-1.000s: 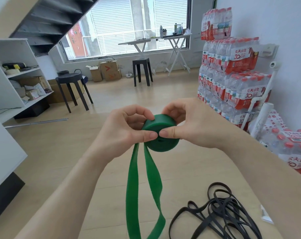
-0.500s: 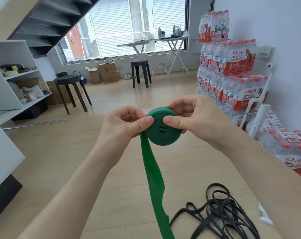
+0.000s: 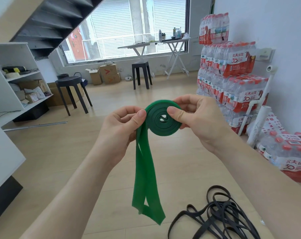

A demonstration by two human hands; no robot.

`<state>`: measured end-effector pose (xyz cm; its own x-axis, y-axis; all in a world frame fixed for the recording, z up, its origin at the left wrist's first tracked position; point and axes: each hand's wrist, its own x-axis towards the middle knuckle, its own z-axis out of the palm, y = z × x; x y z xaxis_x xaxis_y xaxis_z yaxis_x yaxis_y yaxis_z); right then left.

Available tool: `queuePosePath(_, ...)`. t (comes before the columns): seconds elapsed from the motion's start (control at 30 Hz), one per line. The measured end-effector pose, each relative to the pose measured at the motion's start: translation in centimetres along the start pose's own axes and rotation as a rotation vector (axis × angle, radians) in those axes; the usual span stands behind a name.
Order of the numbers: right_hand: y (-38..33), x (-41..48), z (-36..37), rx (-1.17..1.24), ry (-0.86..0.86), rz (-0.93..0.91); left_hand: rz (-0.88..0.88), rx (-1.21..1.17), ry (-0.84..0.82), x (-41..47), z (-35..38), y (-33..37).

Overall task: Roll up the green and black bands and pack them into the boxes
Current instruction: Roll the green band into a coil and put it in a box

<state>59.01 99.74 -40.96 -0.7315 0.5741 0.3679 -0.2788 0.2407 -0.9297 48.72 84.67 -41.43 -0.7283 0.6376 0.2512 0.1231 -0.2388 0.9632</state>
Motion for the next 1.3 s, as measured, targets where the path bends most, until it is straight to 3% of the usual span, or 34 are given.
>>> queuePosePath(0.27, 0.1, -0.3, 0.5, 0.082, 0.038, 0.04, 0.0, -0.058, 0.083, -0.2, 0.7, -0.5)
queuePosePath(0.4, 0.1, -0.4, 0.7, 0.174, 0.097, 0.065, 0.027, -0.072, 0.046, -0.4, 1.0, -0.5)
queuePosePath(0.57, 0.6, -0.8, 1.4, 0.379, 0.104, 0.233, 0.058, 0.016, 0.029, -0.9, 1.8, -0.1)
queuePosePath(0.7, -0.4, -0.3, -1.1, 0.049, -0.155, 0.293, 0.048, 0.121, -0.001, -0.9, 0.6, 0.8)
queuePosePath(0.8, -1.6, -0.2, -2.4, -0.263, -0.312, 0.215, 0.049, 0.263, -0.128, -1.1, 0.2, 1.3)
queuePosePath(0.87, -1.6, -0.7, -1.6, -0.345, -0.412, 0.145, 0.028, 0.342, -0.219, -1.1, 0.2, 1.3)
queuePosePath(0.97, -1.0, -0.9, -0.7, -0.315, -0.403, 0.086, 0.011, 0.362, -0.248, -1.0, 0.0, 1.2)
queuePosePath(1.3, -0.5, -0.8, -0.3, -0.106, -0.226, 0.008, 0.073, 0.289, -0.013, -0.6, -0.1, 0.8)
